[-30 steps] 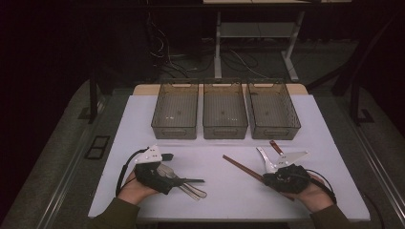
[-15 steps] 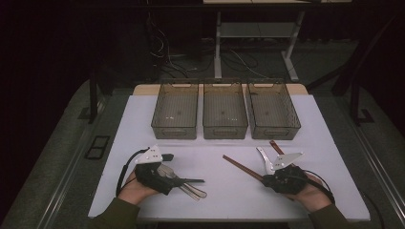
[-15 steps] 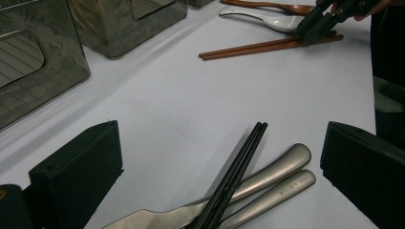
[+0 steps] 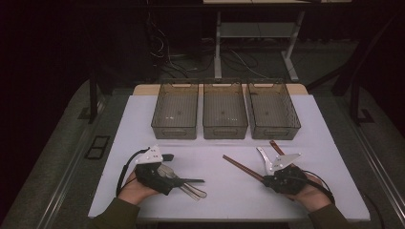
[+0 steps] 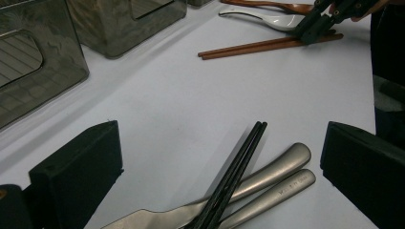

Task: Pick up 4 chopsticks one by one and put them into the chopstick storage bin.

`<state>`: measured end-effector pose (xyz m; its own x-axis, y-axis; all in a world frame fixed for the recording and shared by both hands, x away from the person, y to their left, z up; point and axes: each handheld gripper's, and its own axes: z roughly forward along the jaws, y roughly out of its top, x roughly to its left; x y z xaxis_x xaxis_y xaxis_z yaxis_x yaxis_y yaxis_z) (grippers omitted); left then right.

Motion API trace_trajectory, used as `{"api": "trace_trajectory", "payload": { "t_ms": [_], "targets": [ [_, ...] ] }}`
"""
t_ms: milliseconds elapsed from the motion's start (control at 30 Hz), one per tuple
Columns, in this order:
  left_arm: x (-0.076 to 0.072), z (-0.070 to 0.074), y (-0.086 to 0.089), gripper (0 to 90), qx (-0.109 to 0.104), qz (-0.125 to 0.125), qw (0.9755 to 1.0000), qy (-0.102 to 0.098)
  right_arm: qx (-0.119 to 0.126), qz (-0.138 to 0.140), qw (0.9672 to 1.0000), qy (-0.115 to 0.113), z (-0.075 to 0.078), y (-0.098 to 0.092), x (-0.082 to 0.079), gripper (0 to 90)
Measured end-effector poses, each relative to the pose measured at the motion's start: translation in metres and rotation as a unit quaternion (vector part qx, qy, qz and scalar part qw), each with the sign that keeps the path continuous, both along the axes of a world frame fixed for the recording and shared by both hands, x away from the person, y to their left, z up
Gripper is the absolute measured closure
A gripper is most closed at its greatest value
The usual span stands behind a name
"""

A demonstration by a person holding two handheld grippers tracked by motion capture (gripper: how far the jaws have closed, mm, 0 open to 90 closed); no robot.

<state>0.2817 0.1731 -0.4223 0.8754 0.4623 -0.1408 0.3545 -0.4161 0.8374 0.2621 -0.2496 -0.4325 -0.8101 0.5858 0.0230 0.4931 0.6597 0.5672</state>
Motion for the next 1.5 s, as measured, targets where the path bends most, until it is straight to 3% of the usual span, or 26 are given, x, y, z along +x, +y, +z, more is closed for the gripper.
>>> {"api": "trace_trajectory", "payload": {
  "t_ms": [1500],
  "targets": [
    [0.0000,-0.0011,-0.0015,0.0,0.002,-0.005,1.0000,0.001,0.004,0.004,0.9997,0.023,-0.0038,0.0021,0.0028,83.9]
  ]
}}
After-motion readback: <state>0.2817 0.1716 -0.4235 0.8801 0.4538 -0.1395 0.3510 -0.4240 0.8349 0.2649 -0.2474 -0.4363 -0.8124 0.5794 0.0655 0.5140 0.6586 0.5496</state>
